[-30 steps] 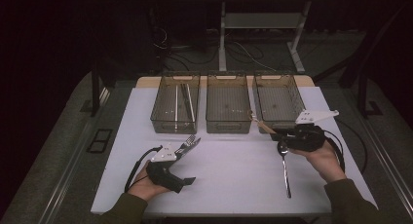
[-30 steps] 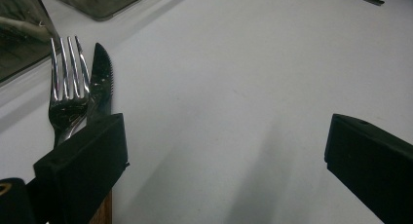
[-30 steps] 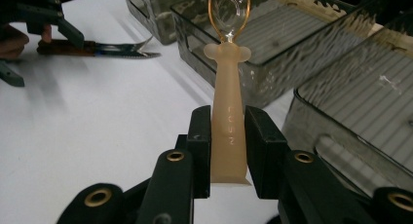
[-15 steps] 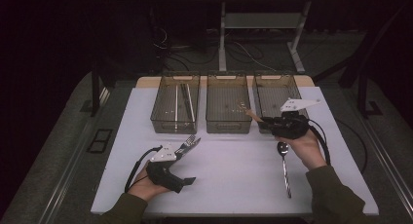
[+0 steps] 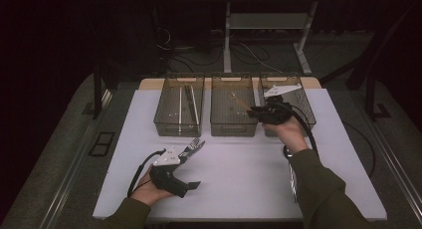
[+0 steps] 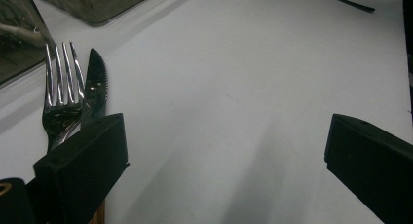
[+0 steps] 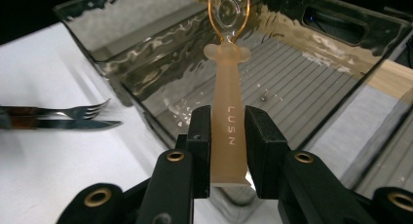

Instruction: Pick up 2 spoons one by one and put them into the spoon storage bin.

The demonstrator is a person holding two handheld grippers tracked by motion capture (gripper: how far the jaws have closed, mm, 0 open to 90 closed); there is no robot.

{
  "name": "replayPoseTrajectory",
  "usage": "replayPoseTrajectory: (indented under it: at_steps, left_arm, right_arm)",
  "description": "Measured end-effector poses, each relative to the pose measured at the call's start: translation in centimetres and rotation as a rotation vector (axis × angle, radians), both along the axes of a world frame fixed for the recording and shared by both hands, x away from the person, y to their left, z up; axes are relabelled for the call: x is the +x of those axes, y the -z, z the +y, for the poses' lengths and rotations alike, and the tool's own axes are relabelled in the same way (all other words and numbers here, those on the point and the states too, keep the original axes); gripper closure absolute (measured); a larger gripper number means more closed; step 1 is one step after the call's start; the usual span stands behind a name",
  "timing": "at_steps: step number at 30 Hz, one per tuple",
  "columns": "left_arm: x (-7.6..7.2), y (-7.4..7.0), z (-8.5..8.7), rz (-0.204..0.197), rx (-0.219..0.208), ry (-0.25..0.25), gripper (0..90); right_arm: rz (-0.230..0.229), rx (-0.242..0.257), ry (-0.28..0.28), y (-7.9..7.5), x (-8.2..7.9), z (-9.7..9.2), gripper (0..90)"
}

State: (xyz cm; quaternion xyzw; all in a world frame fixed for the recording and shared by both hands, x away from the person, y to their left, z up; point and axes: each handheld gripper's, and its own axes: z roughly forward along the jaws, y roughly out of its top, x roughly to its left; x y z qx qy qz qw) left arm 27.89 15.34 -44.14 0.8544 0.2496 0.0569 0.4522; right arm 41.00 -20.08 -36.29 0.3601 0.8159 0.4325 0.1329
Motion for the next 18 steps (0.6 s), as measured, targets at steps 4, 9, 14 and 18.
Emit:
replayPoseTrajectory:
  at_steps: [4, 9, 14, 18]
  left_arm:
    - [0.0, 0.0, 0.0, 0.000, -0.003, 0.001, 0.3]
    - [0.0, -0.1, 0.0, -0.002, -0.006, 0.005, 0.3]
    - [-0.1, -0.1, 0.0, -0.003, -0.012, 0.006, 0.3]
    - [-0.1, -0.1, 0.0, -0.003, -0.012, 0.008, 0.3]
  right_arm:
    - [0.035, -0.037, 0.011, 0.6, 1.2, 1.2, 73.3]
    - [0.067, -0.104, 0.020, 1.5, 2.4, 2.5, 73.3]
    - [0.094, -0.132, 0.026, 1.9, 3.0, 3.4, 73.2]
    - [0.083, -0.127, 0.044, 2.1, 3.2, 3.7, 68.2]
